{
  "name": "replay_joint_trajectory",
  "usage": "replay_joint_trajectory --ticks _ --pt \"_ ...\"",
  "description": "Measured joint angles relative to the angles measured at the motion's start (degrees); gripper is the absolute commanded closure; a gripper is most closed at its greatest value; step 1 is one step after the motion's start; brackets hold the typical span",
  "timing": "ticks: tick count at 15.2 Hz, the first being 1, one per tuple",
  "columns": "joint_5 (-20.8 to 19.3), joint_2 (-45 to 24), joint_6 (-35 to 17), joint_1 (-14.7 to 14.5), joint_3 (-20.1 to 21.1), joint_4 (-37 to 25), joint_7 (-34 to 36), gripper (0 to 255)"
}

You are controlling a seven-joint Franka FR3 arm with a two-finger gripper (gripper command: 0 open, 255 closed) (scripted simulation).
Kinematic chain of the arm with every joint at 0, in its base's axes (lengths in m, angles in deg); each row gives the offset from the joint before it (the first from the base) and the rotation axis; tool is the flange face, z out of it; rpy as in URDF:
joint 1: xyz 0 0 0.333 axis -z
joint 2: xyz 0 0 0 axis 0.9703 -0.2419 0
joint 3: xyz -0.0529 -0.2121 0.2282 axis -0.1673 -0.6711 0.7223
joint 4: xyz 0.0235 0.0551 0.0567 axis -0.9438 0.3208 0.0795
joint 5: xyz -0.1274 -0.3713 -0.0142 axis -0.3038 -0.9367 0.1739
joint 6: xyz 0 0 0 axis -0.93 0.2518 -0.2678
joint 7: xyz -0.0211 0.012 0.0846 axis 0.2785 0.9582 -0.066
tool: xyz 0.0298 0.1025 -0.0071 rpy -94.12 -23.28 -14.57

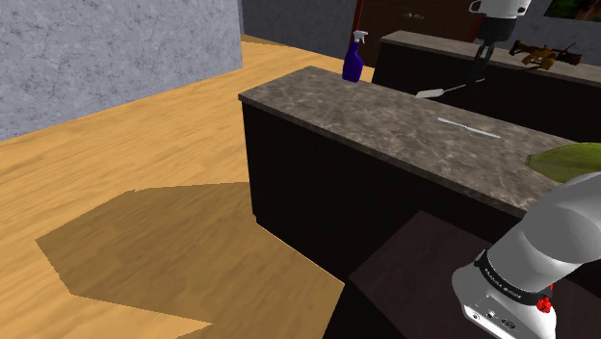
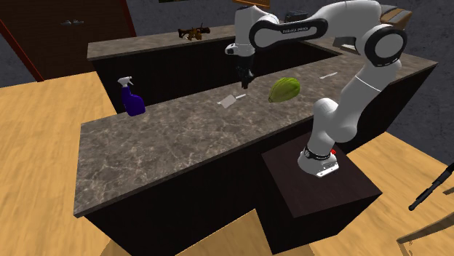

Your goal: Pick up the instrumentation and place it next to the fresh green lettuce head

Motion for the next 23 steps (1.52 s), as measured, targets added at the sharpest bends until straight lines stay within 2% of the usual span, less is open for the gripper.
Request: replay_joint_trajectory --ticks 10,23 --pt "-6.6 12.5 2.0 5.6 -4.2 9.0 -6.8 255" --pt "-8.7 13.0 -7.7 6.6 -6.5 19.2 -6.0 255"
